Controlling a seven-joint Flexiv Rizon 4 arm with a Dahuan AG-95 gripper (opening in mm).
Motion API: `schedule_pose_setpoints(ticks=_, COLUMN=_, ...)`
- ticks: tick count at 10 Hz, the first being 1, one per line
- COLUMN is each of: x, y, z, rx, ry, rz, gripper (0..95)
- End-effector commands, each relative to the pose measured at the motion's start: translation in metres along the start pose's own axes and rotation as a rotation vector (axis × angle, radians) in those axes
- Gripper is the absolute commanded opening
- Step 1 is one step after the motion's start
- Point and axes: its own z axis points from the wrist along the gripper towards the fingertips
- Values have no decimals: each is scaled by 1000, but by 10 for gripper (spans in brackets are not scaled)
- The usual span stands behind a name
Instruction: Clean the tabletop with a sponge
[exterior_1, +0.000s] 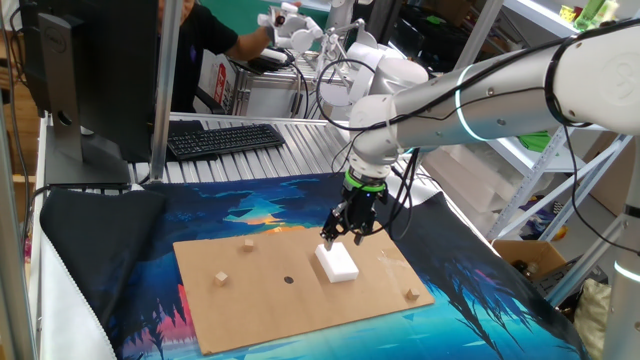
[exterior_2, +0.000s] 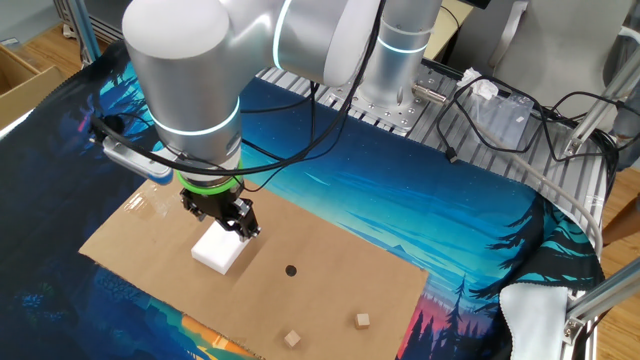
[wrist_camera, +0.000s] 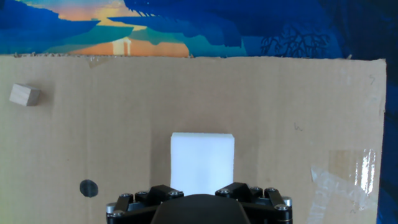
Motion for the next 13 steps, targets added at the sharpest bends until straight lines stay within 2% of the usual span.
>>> schedule_pose_setpoints(ticks=1, x=0, y=0, z=0, rx=2, ry=3, rz=-3, gripper=760)
schedule_pose_setpoints(ticks=5, x=0, y=0, z=0, rx=-3, ry=-1, rz=21, gripper=760)
schedule_pose_setpoints(ticks=8, x=0, y=0, z=0, rx=10, ry=4, rz=30, gripper=760)
schedule_pose_setpoints(ticks=9, x=0, y=0, z=0, rx=16, ry=4, rz=29, gripper=950)
schedule_pose_setpoints(ticks=13, x=-2, y=4, z=5, rx=16, ry=4, rz=43, gripper=950)
